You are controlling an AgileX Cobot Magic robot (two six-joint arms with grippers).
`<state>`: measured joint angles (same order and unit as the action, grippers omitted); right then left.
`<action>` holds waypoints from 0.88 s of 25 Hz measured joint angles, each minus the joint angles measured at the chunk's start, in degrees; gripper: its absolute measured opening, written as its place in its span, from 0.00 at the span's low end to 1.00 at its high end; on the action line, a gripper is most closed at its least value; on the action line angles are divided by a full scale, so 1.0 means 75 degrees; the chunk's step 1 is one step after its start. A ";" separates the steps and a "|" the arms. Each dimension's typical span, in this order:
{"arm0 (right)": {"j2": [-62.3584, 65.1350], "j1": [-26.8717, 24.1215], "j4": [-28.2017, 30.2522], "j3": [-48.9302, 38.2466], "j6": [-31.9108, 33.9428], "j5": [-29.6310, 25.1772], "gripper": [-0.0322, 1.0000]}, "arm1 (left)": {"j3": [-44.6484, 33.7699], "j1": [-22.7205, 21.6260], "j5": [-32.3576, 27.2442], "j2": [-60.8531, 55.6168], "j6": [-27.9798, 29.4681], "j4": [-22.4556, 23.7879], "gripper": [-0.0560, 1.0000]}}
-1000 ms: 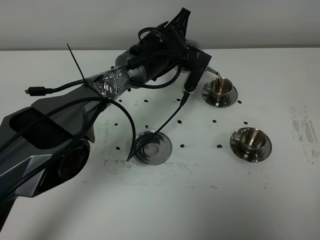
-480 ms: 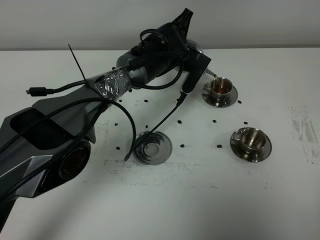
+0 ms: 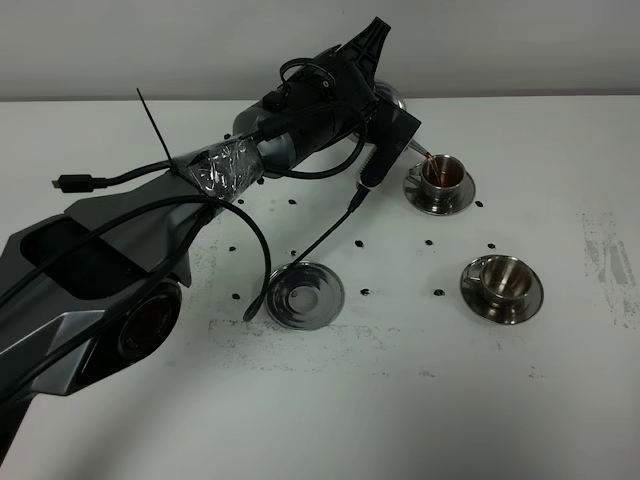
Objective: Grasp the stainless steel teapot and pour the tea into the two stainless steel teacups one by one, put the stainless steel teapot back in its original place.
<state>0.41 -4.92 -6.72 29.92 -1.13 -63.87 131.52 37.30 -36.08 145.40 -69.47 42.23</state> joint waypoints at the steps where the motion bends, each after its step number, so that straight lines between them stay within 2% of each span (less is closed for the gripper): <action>1: 0.0000 0.0000 0.0000 0.0000 0.0000 0.0000 0.46 | 0.0000 0.0000 0.0000 0.0000 -0.0010 0.0019 0.23; 22: 0.0000 0.0000 0.0001 0.0000 0.0000 0.0000 0.46 | 0.0000 0.0038 0.0110 0.0000 -0.0036 0.0517 0.23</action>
<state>0.41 -4.92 -6.71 29.92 -1.13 -63.87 131.52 37.58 -35.25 145.40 -69.74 46.11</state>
